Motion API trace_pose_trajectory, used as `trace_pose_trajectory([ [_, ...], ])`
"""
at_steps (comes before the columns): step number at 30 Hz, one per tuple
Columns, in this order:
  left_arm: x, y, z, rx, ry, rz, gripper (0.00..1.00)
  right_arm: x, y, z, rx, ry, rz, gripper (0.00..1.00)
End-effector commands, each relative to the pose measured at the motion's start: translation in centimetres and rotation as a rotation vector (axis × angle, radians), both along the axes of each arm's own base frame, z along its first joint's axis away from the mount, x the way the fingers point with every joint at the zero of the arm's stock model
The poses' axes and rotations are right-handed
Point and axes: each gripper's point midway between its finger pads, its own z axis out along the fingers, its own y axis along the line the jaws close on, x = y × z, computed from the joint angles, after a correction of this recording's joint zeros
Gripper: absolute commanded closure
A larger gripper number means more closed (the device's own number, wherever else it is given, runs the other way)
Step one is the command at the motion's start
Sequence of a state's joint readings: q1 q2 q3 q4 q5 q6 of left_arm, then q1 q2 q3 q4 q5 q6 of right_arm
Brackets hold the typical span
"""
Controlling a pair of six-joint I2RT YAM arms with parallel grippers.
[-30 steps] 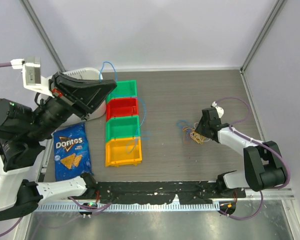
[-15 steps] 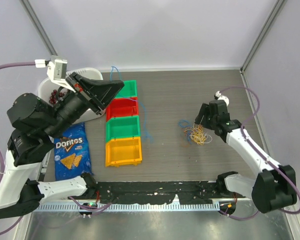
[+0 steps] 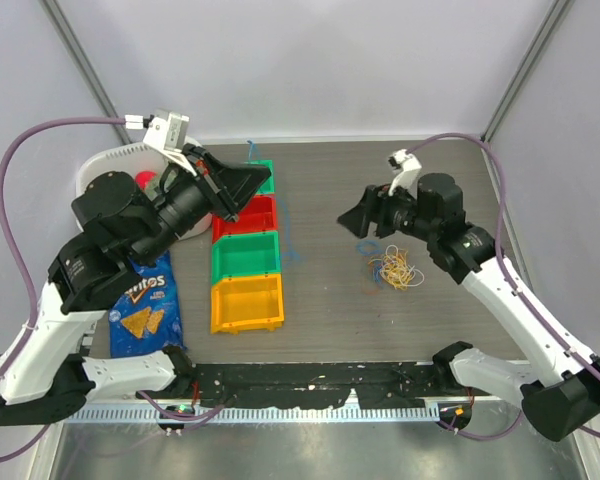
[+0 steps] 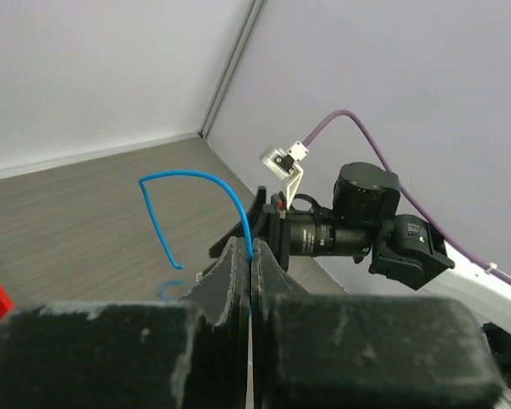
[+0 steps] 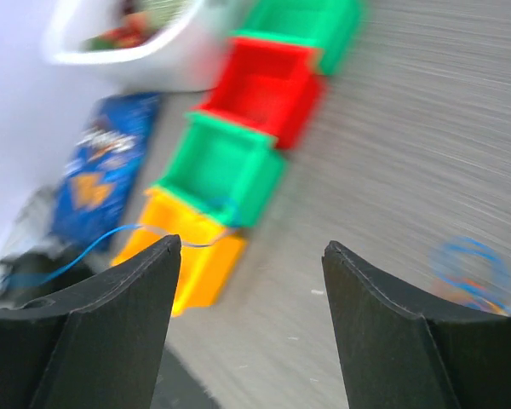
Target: Untangle the cables
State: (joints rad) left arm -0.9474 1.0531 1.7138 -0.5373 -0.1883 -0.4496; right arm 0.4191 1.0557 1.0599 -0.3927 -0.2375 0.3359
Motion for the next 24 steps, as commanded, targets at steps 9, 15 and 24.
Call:
trace_pose_trajectory([
  [9,0.0,-1.2,-1.0,-0.037,0.059,-0.030,1.00,-10.7,13.3,10.6,0.455,-0.126,0.731,0.27],
  [15,0.0,-1.5,-0.8,-0.052,0.066,-0.038,1.00,-9.8,14.8,10.3,0.471,-0.133,0.656,0.28],
  [24,0.1,-0.9,-0.8,-0.043,0.057,-0.015,1.00,-10.2,15.2,8.2,0.476,-0.087,0.633,0.79],
])
